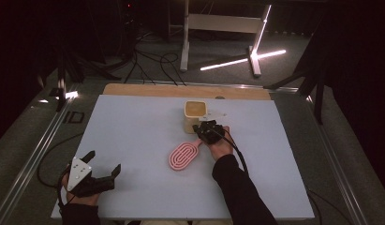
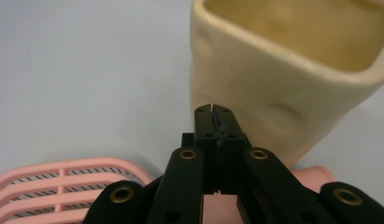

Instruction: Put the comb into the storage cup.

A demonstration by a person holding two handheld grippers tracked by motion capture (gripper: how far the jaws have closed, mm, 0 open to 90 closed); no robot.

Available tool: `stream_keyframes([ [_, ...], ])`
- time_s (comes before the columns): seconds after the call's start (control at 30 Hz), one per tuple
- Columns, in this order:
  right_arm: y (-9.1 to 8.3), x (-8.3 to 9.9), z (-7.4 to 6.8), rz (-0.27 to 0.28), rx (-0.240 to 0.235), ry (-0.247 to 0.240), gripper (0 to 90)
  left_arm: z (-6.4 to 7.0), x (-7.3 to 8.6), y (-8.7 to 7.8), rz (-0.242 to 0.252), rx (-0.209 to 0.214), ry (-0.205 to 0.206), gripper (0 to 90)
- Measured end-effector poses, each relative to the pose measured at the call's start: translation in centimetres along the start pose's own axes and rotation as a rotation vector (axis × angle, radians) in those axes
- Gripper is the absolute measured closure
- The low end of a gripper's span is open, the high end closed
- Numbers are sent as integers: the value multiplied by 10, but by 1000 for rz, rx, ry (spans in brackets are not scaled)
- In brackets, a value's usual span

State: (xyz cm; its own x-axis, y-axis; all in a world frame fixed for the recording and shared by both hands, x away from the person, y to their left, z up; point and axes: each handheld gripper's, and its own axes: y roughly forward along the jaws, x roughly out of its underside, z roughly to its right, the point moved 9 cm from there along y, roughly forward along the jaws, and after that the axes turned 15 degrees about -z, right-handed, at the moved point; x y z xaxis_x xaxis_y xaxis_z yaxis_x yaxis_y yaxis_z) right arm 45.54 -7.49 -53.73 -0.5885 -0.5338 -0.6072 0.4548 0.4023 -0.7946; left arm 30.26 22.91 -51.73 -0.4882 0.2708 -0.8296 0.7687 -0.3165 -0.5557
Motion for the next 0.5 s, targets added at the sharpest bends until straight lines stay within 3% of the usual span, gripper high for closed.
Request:
stream_keyframes([
  [0.2,12,7,1,-61,17,-8,900,0,0,0,-2,0,2,5],
  [0.5,22,12,0,-102,21,-21,900,0,1,1,-3,2,3,5],
])
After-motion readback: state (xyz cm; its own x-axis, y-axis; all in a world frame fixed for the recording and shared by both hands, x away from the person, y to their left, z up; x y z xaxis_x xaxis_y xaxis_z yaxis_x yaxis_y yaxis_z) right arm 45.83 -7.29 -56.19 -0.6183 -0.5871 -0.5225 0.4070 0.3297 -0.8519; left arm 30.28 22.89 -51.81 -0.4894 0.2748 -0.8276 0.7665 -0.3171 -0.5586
